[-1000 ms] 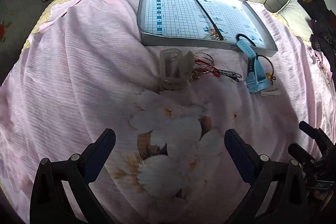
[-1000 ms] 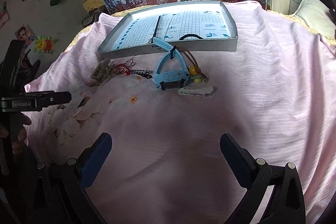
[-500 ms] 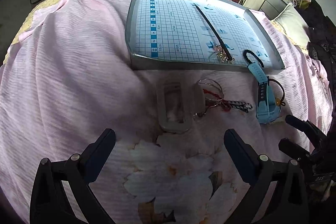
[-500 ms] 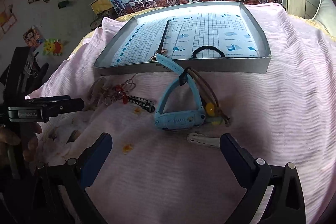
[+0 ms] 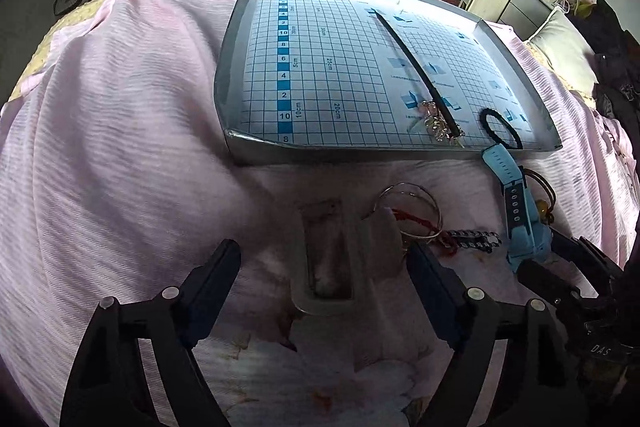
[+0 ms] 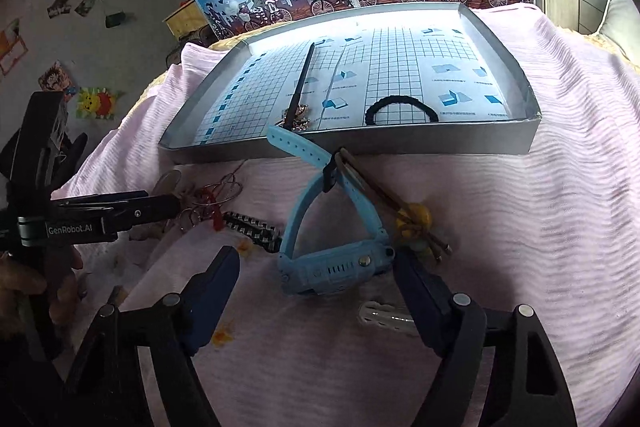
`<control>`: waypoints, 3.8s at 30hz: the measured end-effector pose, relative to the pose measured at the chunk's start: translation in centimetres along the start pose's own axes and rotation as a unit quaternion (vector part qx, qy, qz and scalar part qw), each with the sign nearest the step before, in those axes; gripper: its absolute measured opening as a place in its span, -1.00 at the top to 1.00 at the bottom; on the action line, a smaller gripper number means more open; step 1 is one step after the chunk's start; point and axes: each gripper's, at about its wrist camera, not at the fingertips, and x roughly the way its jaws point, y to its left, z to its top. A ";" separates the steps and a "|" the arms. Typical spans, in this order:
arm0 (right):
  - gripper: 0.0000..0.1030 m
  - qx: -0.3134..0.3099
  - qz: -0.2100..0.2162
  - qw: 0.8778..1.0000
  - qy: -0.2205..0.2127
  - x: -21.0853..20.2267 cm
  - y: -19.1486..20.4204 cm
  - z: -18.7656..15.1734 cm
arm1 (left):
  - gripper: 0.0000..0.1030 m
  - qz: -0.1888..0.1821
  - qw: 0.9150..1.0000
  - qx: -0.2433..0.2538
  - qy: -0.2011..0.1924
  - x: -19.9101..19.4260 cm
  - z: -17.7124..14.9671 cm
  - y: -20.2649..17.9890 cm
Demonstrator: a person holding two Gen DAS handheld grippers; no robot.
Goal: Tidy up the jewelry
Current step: 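Grasp the clear plastic clip with the left tool while the right tool approaches the blue watch, then close the right tool on the blue smartwatch, then carry the clear clip and blue watch toward the white tray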
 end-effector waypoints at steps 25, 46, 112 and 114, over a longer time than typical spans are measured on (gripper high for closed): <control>-0.06 0.024 0.028 0.999 -0.005 1.0 -1.0 0.0 | 0.16 -0.069 0.996 -0.055 -0.001 -1.2 -0.6 2.3; -0.04 0.027 0.103 0.994 -0.026 -0.6 0.9 0.2 | 0.16 -0.118 0.991 -0.053 -0.030 -3.6 -0.5 1.1; -0.02 0.000 -0.018 0.993 -0.120 1.6 -0.5 6.4 | 0.16 -0.046 0.984 -0.062 -0.158 -1.6 5.4 1.1; -0.02 -0.001 -0.021 0.993 -0.119 2.0 -0.6 6.3 | 0.16 -0.048 0.985 -0.070 -0.149 -1.0 5.3 1.5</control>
